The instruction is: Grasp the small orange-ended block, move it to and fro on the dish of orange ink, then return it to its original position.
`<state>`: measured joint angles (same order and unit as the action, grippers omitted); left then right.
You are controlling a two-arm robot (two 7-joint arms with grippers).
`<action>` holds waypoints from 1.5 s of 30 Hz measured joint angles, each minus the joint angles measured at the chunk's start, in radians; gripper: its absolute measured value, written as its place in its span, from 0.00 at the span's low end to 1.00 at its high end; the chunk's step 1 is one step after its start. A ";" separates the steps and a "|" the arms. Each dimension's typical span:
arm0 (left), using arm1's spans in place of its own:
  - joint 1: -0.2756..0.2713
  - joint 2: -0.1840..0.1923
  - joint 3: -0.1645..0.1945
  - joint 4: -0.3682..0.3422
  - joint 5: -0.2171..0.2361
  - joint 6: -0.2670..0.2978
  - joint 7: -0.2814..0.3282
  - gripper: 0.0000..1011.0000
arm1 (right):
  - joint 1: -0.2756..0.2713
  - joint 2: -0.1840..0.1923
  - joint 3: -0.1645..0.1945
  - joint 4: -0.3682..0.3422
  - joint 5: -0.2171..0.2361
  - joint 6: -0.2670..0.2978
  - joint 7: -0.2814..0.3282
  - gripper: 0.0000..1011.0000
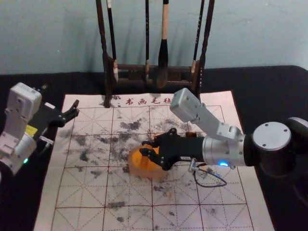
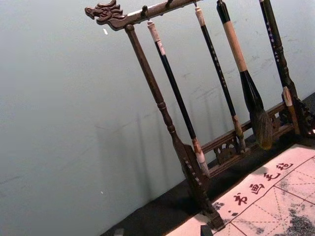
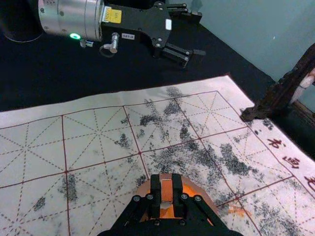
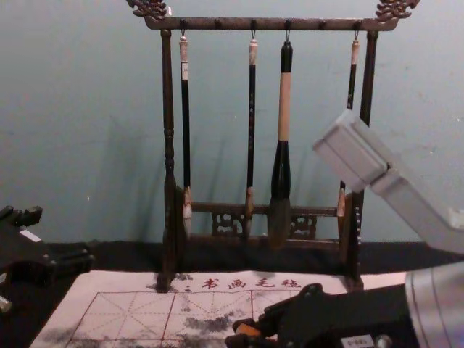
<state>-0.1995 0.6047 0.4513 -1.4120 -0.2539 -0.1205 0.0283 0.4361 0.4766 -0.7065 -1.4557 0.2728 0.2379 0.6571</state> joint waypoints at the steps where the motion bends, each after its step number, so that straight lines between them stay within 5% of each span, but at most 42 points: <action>1: 0.000 0.000 0.000 0.000 0.000 0.000 0.000 0.99 | 0.001 -0.002 -0.001 0.002 -0.001 0.001 -0.002 0.13; 19: 0.000 0.000 0.000 0.000 0.000 0.000 0.000 0.99 | 0.027 -0.042 0.003 0.053 -0.022 0.009 -0.030 0.13; 45: 0.000 0.000 0.000 0.000 0.000 0.000 0.000 0.99 | 0.012 -0.002 0.039 0.044 -0.024 -0.010 -0.020 0.13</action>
<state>-0.1995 0.6047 0.4514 -1.4120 -0.2539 -0.1205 0.0283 0.4483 0.4745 -0.6675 -1.4115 0.2485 0.2276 0.6370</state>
